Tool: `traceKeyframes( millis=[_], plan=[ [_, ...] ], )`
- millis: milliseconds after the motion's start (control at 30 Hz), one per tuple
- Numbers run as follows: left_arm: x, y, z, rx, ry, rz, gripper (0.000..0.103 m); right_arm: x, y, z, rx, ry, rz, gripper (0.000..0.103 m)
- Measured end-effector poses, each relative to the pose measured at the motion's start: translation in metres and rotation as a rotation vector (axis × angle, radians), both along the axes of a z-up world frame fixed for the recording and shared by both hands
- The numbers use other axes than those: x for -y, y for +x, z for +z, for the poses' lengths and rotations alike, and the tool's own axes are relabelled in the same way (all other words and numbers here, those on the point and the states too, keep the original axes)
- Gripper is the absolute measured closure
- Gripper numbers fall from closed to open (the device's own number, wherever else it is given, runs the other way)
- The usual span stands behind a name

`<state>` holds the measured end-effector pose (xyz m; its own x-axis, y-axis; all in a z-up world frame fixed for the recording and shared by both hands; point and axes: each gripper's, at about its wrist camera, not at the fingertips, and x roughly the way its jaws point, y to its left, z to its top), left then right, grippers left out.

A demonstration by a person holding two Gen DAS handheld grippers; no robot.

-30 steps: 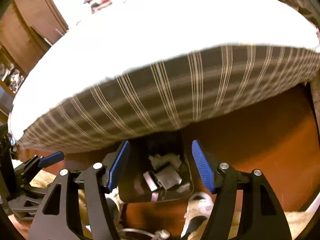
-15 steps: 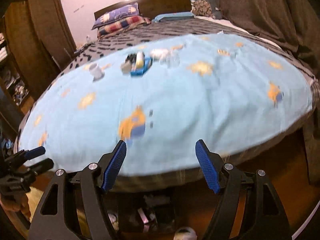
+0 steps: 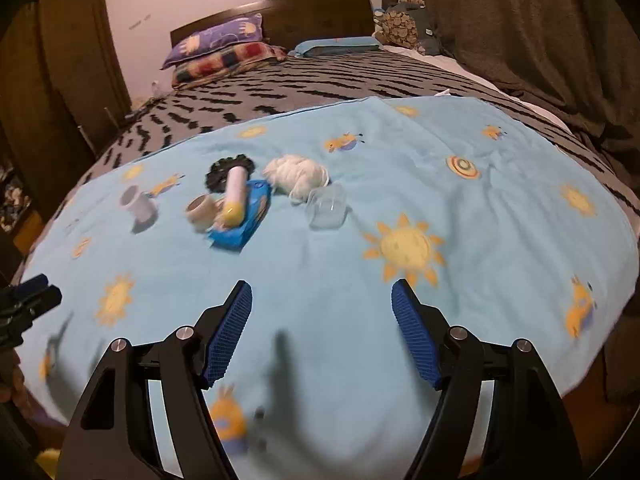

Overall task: Collect trash
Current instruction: 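Grasp the clear plastic box with the right gripper while the left gripper grasps the white cup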

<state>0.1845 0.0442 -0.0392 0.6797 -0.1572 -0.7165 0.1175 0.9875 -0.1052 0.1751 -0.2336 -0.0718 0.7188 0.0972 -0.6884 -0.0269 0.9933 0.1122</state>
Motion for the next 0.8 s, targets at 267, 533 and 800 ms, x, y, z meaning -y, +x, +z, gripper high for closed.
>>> traceKeyframes(
  millis=[267,533,800],
  plan=[
    [-0.007,0.071,-0.015,-0.009,0.004,0.031,0.02,-0.007,0.055,-0.02,-0.033,-0.019,-0.01,0.03],
    [-0.001,0.12,-0.03,-0.031,0.005,0.023,0.021,-0.013,0.09,-0.027,-0.06,-0.067,-0.003,0.031],
    [0.003,0.152,-0.035,-0.041,-0.029,0.011,0.04,-0.016,0.106,-0.032,-0.068,-0.091,-0.003,0.059]
  ],
)
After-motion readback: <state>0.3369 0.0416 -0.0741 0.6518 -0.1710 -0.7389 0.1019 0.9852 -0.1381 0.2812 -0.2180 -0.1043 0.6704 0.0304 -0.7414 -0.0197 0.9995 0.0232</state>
